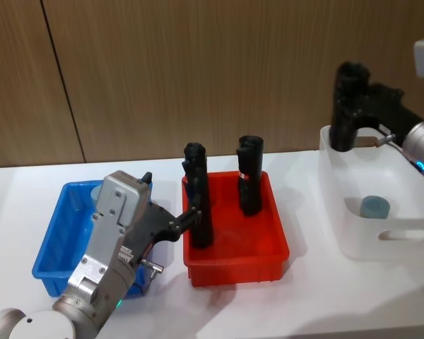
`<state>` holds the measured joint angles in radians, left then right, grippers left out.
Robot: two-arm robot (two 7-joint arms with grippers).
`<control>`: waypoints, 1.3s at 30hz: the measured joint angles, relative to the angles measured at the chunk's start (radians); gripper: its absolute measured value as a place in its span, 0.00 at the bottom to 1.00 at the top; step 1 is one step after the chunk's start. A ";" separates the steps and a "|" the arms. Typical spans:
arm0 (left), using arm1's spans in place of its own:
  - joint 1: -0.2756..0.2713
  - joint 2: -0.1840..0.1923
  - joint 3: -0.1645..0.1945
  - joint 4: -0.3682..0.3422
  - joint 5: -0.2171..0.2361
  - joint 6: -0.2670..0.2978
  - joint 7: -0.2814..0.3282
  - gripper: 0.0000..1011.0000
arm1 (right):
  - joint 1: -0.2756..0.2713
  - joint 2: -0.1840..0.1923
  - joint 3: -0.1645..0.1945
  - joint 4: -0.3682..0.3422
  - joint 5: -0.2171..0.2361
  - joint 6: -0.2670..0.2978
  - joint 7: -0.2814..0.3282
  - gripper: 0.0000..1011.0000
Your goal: Pick the cotton swabs from the blue box and place them into the white box.
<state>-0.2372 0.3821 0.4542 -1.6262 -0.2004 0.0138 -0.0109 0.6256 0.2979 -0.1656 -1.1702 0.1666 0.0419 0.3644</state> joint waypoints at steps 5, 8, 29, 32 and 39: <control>0.000 0.000 0.000 0.000 0.000 0.000 0.000 0.99 | 0.024 0.008 0.014 0.053 -0.028 0.006 -0.034 0.47; 0.000 0.000 0.000 0.000 0.000 0.000 0.000 0.99 | 0.037 0.011 0.020 0.085 -0.039 0.006 -0.046 0.52; 0.000 0.000 0.000 0.000 0.000 0.000 0.000 0.99 | 0.088 0.024 0.048 0.218 -0.067 -0.026 -0.070 0.99; 0.000 0.000 0.000 0.000 0.000 0.000 0.000 0.99 | 0.086 0.026 0.050 0.218 -0.066 -0.028 -0.069 0.99; 0.000 0.000 0.000 0.000 0.000 0.000 0.000 0.99 | 0.078 0.029 0.054 0.208 -0.062 -0.030 -0.065 0.99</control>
<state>-0.2372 0.3821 0.4542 -1.6262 -0.2003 0.0138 -0.0109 0.7033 0.3271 -0.1112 -0.9623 0.1049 0.0118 0.2992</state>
